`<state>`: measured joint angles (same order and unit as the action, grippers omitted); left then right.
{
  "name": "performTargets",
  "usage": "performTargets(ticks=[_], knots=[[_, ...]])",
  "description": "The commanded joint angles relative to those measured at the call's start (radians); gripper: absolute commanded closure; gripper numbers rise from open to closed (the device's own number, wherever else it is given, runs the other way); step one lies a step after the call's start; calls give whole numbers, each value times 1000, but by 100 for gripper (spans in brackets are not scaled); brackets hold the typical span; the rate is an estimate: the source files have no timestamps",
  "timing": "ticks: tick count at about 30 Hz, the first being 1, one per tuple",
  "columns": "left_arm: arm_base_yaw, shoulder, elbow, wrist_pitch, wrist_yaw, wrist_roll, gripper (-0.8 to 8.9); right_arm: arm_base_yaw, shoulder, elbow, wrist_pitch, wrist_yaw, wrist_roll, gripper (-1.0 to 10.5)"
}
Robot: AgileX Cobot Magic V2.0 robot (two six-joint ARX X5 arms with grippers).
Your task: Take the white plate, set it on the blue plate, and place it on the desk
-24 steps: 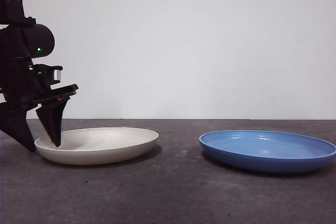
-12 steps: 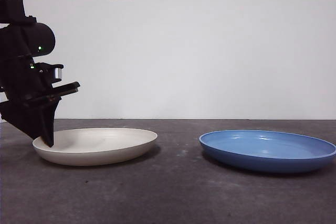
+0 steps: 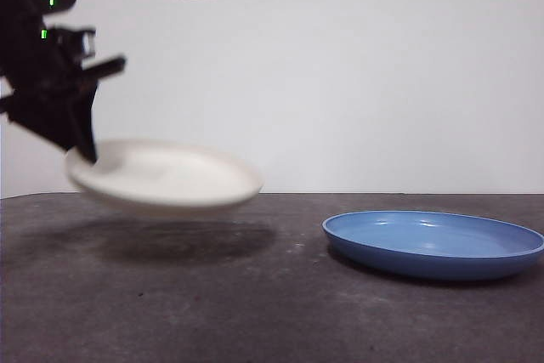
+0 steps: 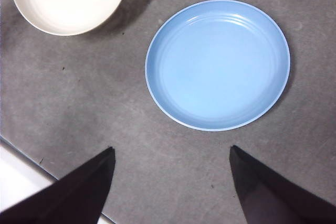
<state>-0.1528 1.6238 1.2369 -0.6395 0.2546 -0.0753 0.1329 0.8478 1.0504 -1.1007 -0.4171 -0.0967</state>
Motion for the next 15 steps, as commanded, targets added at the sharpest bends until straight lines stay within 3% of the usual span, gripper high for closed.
performTargets(ticks=[1, 10, 15], knots=[[-31, -39, 15, 6, 50, -34, 804, 4, 7, 19, 8, -1, 11, 594], [-190, -91, 16, 71, 62, -137, 804, 4, 1, 19, 8, 3, 45, 594], [-299, -55, 32, 169, 61, -220, 804, 4, -32, 19, 8, 53, 60, 594]])
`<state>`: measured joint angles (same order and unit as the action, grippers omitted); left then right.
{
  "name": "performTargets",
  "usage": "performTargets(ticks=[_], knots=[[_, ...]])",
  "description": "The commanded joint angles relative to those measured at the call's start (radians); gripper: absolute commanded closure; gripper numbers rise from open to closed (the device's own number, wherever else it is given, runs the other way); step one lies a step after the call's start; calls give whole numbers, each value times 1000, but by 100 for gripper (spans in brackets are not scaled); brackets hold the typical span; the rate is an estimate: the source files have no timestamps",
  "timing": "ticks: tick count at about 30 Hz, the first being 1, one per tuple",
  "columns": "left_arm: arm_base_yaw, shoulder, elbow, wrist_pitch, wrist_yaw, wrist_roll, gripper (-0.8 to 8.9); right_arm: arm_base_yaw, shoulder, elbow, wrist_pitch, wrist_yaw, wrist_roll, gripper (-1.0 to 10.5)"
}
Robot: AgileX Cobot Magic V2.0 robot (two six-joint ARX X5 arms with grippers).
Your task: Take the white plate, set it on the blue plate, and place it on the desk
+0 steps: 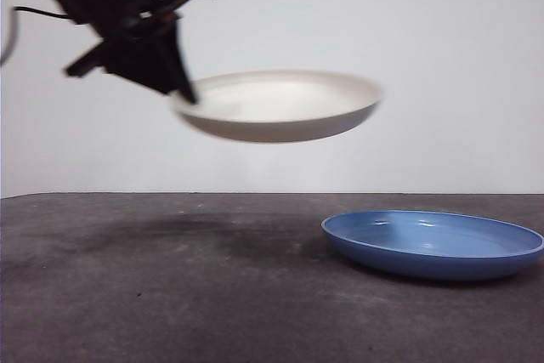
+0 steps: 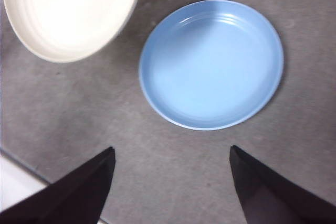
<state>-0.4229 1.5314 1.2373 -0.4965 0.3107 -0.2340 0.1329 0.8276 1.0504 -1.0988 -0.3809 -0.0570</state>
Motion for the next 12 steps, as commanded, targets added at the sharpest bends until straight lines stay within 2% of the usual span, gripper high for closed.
performTargets(ticks=[1, 12], knots=[[-43, 51, 47, 25, 5, -69, 803, 4, -20, 19, 6, 20, 21, 594], [-168, 339, 354, -59, 5, -90, 804, 2, -129, 22, -13, 37, 61, 594]])
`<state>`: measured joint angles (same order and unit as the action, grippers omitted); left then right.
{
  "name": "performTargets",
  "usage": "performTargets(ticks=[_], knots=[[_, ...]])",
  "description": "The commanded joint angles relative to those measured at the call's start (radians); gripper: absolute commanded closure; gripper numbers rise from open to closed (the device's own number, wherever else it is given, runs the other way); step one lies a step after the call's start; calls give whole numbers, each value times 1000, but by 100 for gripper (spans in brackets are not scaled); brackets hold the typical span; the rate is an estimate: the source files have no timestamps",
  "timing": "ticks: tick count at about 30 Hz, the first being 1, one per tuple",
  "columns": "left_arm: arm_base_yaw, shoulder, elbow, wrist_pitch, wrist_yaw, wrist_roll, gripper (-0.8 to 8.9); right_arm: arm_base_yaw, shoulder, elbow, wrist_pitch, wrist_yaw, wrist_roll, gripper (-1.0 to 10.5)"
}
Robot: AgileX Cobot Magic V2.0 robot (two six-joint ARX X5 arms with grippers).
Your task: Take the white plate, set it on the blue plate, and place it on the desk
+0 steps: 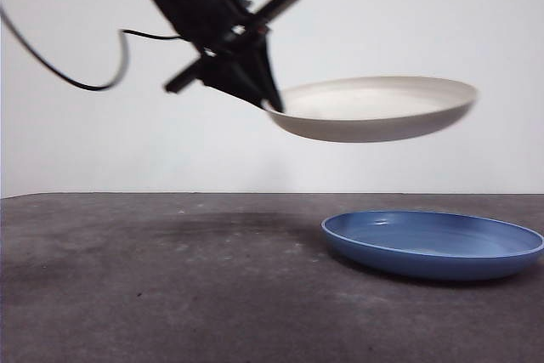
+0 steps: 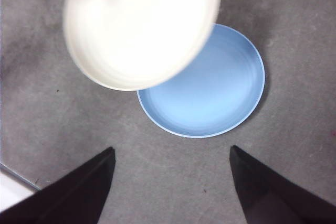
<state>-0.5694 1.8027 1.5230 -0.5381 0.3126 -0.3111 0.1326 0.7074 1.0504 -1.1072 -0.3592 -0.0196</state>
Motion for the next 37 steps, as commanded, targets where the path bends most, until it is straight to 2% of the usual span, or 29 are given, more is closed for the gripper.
performTargets(ticks=[1, 5, 15, 31, 34, 37], knots=[[-29, 93, 94, -34, 3, -12, 803, 3, -14, 23, -11, 29, 26, 594], [-58, 200, 187, -71, 2, -12, 803, 2, -40, 28, -40, 77, 28, 594], [-100, 360, 279, -99, 1, -12, 803, 3, -51, 29, -64, 79, 29, 594], [-109, 397, 279, -98, -35, 15, 800, 3, -51, 29, -64, 79, 29, 594], [-114, 397, 279, -97, -32, 15, 714, 3, -51, 29, -64, 79, 29, 594], [-119, 397, 279, -98, -24, 15, 505, 3, -51, 29, -64, 79, 29, 594]])
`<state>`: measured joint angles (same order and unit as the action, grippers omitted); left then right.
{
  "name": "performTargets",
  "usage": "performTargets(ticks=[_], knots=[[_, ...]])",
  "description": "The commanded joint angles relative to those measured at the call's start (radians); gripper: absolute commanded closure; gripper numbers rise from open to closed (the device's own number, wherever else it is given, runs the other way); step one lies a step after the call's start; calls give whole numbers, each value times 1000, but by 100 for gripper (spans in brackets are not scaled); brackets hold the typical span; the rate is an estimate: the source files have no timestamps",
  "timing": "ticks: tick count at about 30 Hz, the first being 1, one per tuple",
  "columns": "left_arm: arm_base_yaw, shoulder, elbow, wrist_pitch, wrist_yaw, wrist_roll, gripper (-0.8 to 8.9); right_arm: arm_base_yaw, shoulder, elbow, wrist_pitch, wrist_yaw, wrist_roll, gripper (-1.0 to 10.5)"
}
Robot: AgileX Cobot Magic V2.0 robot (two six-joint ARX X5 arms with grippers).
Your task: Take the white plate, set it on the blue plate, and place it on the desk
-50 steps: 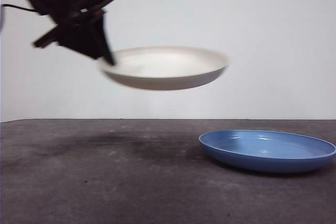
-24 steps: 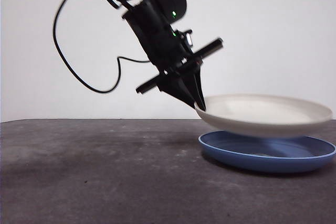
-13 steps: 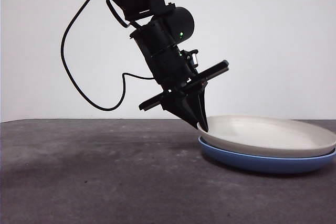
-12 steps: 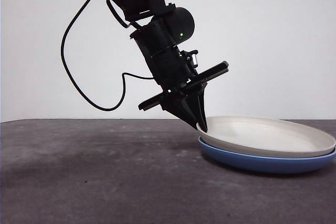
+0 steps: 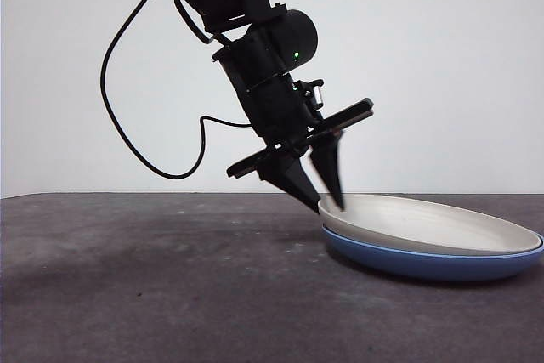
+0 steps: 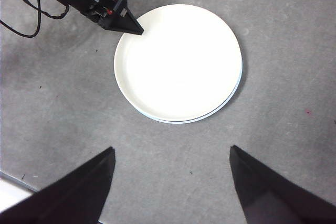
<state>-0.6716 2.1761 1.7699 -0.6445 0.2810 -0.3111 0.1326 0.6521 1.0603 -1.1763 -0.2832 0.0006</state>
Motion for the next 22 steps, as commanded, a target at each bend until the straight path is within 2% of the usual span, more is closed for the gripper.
performTargets(ticks=[1, 8, 15, 18, 22], knots=[[-19, 24, 32, 9, 8, 15, 462, 3, 4, 19, 5, 3, 8, 594], [-20, 24, 110, -54, 8, 34, 451, 3, 4, 19, 5, 3, 8, 594], [8, 19, 312, -252, -4, 117, 451, 2, 4, 19, 5, 4, 11, 594], [39, -14, 388, -300, -10, 125, 451, 3, 5, 19, 8, 4, 11, 594], [87, -122, 402, -309, -40, 128, 451, 3, 5, 19, 9, 4, 11, 594]])
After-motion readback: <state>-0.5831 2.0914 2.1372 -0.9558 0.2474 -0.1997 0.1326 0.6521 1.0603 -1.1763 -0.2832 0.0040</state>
